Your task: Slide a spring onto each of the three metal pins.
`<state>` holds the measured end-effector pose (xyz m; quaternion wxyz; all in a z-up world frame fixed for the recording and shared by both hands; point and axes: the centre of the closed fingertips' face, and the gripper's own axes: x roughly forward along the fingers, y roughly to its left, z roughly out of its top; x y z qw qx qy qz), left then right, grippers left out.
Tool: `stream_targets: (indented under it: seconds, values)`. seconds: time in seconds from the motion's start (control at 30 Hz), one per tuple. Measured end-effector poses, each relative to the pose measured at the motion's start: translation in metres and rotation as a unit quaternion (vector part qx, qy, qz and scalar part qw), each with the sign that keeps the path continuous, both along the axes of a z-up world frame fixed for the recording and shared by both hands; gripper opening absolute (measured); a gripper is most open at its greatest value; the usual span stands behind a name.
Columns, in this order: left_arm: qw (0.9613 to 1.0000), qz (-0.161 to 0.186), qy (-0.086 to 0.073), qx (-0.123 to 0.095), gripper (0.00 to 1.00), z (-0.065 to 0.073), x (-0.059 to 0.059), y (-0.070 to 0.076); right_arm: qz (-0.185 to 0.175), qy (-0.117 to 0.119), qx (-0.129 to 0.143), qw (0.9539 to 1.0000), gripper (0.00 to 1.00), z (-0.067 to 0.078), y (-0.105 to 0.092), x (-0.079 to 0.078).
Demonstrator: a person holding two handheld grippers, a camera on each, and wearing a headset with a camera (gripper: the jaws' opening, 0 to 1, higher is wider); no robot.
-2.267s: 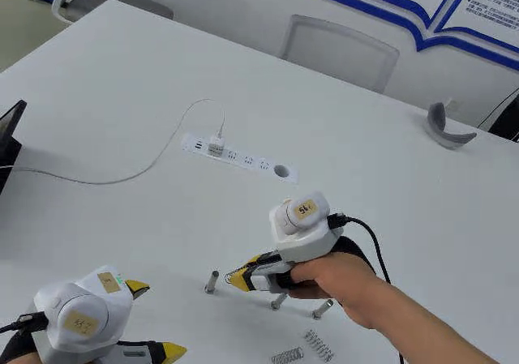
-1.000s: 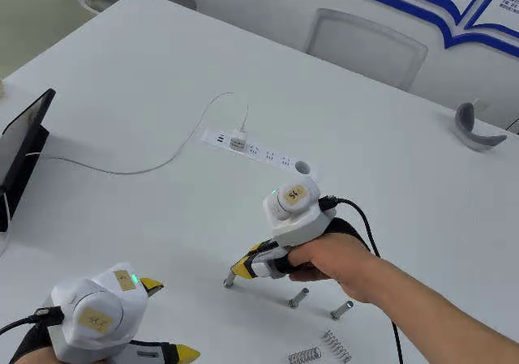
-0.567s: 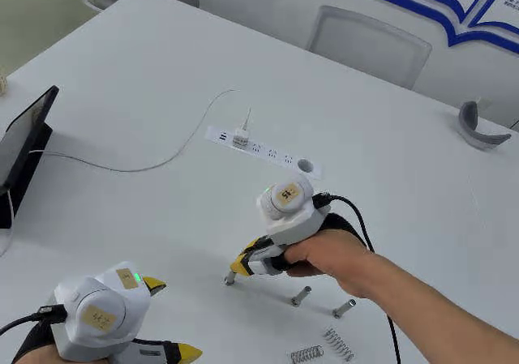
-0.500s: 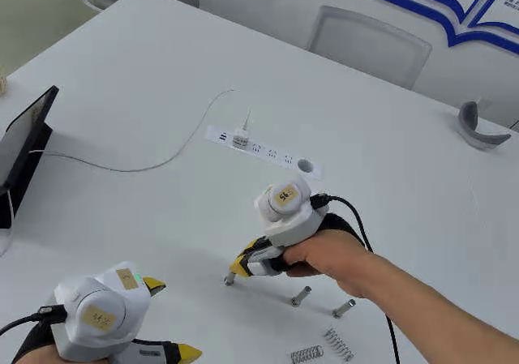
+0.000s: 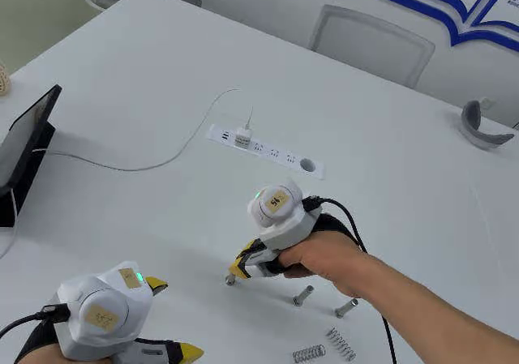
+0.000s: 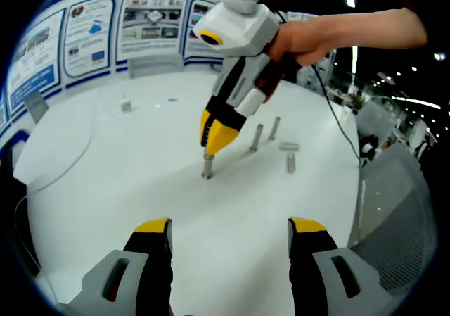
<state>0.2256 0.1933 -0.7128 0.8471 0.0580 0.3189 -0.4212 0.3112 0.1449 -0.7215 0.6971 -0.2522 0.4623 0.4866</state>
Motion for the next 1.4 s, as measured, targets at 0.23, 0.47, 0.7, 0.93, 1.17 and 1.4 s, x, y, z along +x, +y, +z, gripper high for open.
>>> stream_targets:
  seconds: [0.23, 0.47, 0.7, 0.93, 1.17, 1.4]
  values:
    - [1.0, 0.0, 0.002, 0.001, 0.68, -0.002, -0.001, 0.001, 0.008, -0.001, -0.006, 1.0, 0.13, -0.01, 0.002, -0.001]
    - [1.0, 0.003, 0.004, 0.001, 0.68, -0.003, -0.001, 0.002, 0.015, -0.001, -0.014, 0.9998, 0.13, -0.018, 0.002, -0.001]
    - [1.0, 0.003, 0.006, 0.002, 0.68, -0.004, -0.002, 0.002, 0.015, -0.002, -0.017, 0.9997, 0.13, -0.026, 0.003, -0.001]
    - [1.0, 0.002, 0.007, 0.003, 0.67, -0.005, -0.002, 0.002, 0.017, -0.008, -0.022, 0.9996, 0.13, -0.032, 0.004, -0.001]
    - [1.0, 0.002, 0.008, 0.002, 0.67, -0.005, -0.003, 0.001, 0.017, -0.007, -0.022, 0.9996, 0.13, -0.035, 0.004, -0.002]
    - [0.9999, 0.001, 0.01, 0.001, 0.67, -0.006, -0.003, 0.001, 0.022, -0.007, -0.024, 0.9994, 0.24, -0.033, 0.001, -0.005]
